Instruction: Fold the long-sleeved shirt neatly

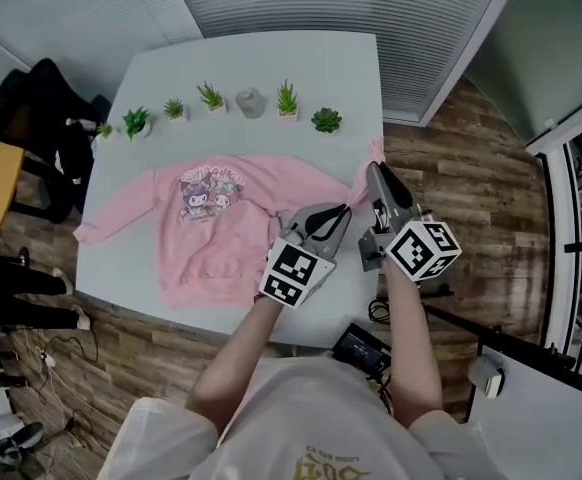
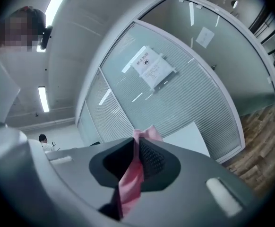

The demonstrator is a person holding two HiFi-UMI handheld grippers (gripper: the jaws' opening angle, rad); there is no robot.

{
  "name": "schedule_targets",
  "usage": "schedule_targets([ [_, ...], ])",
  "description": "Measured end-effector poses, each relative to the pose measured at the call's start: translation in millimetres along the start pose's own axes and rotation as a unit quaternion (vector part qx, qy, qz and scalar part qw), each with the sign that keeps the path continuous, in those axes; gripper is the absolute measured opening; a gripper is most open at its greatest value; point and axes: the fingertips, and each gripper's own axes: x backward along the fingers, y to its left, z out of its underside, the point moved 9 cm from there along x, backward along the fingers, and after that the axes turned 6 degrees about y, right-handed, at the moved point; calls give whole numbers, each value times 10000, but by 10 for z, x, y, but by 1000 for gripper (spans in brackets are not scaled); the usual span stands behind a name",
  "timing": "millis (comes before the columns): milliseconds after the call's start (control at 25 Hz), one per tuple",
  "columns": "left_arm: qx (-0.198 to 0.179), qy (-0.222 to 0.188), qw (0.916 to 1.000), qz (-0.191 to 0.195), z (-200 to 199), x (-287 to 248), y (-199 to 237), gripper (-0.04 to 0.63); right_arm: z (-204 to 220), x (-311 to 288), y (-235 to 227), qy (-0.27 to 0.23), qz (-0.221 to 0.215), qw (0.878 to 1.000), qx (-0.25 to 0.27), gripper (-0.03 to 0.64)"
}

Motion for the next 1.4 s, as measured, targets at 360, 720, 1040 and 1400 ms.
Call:
schedule_targets([
  [360, 329, -646, 9964, -448, -102, 378, 229, 15, -95, -464, 459, 148, -383, 9968, 688, 48],
  [720, 691, -882, 9908, -755, 15, 826, 659, 15, 89, -990, 887, 422, -657, 9941, 754, 48],
  [1040, 969, -1120, 9829, -1093, 190, 1129, 970, 15, 317, -1430, 1232, 787, -936, 9866, 1076, 48],
  [1400, 1393, -1246, 9712, -1475, 385, 1439, 1327, 15, 536, -1924, 1632, 1255, -1268, 9712, 1578, 48],
])
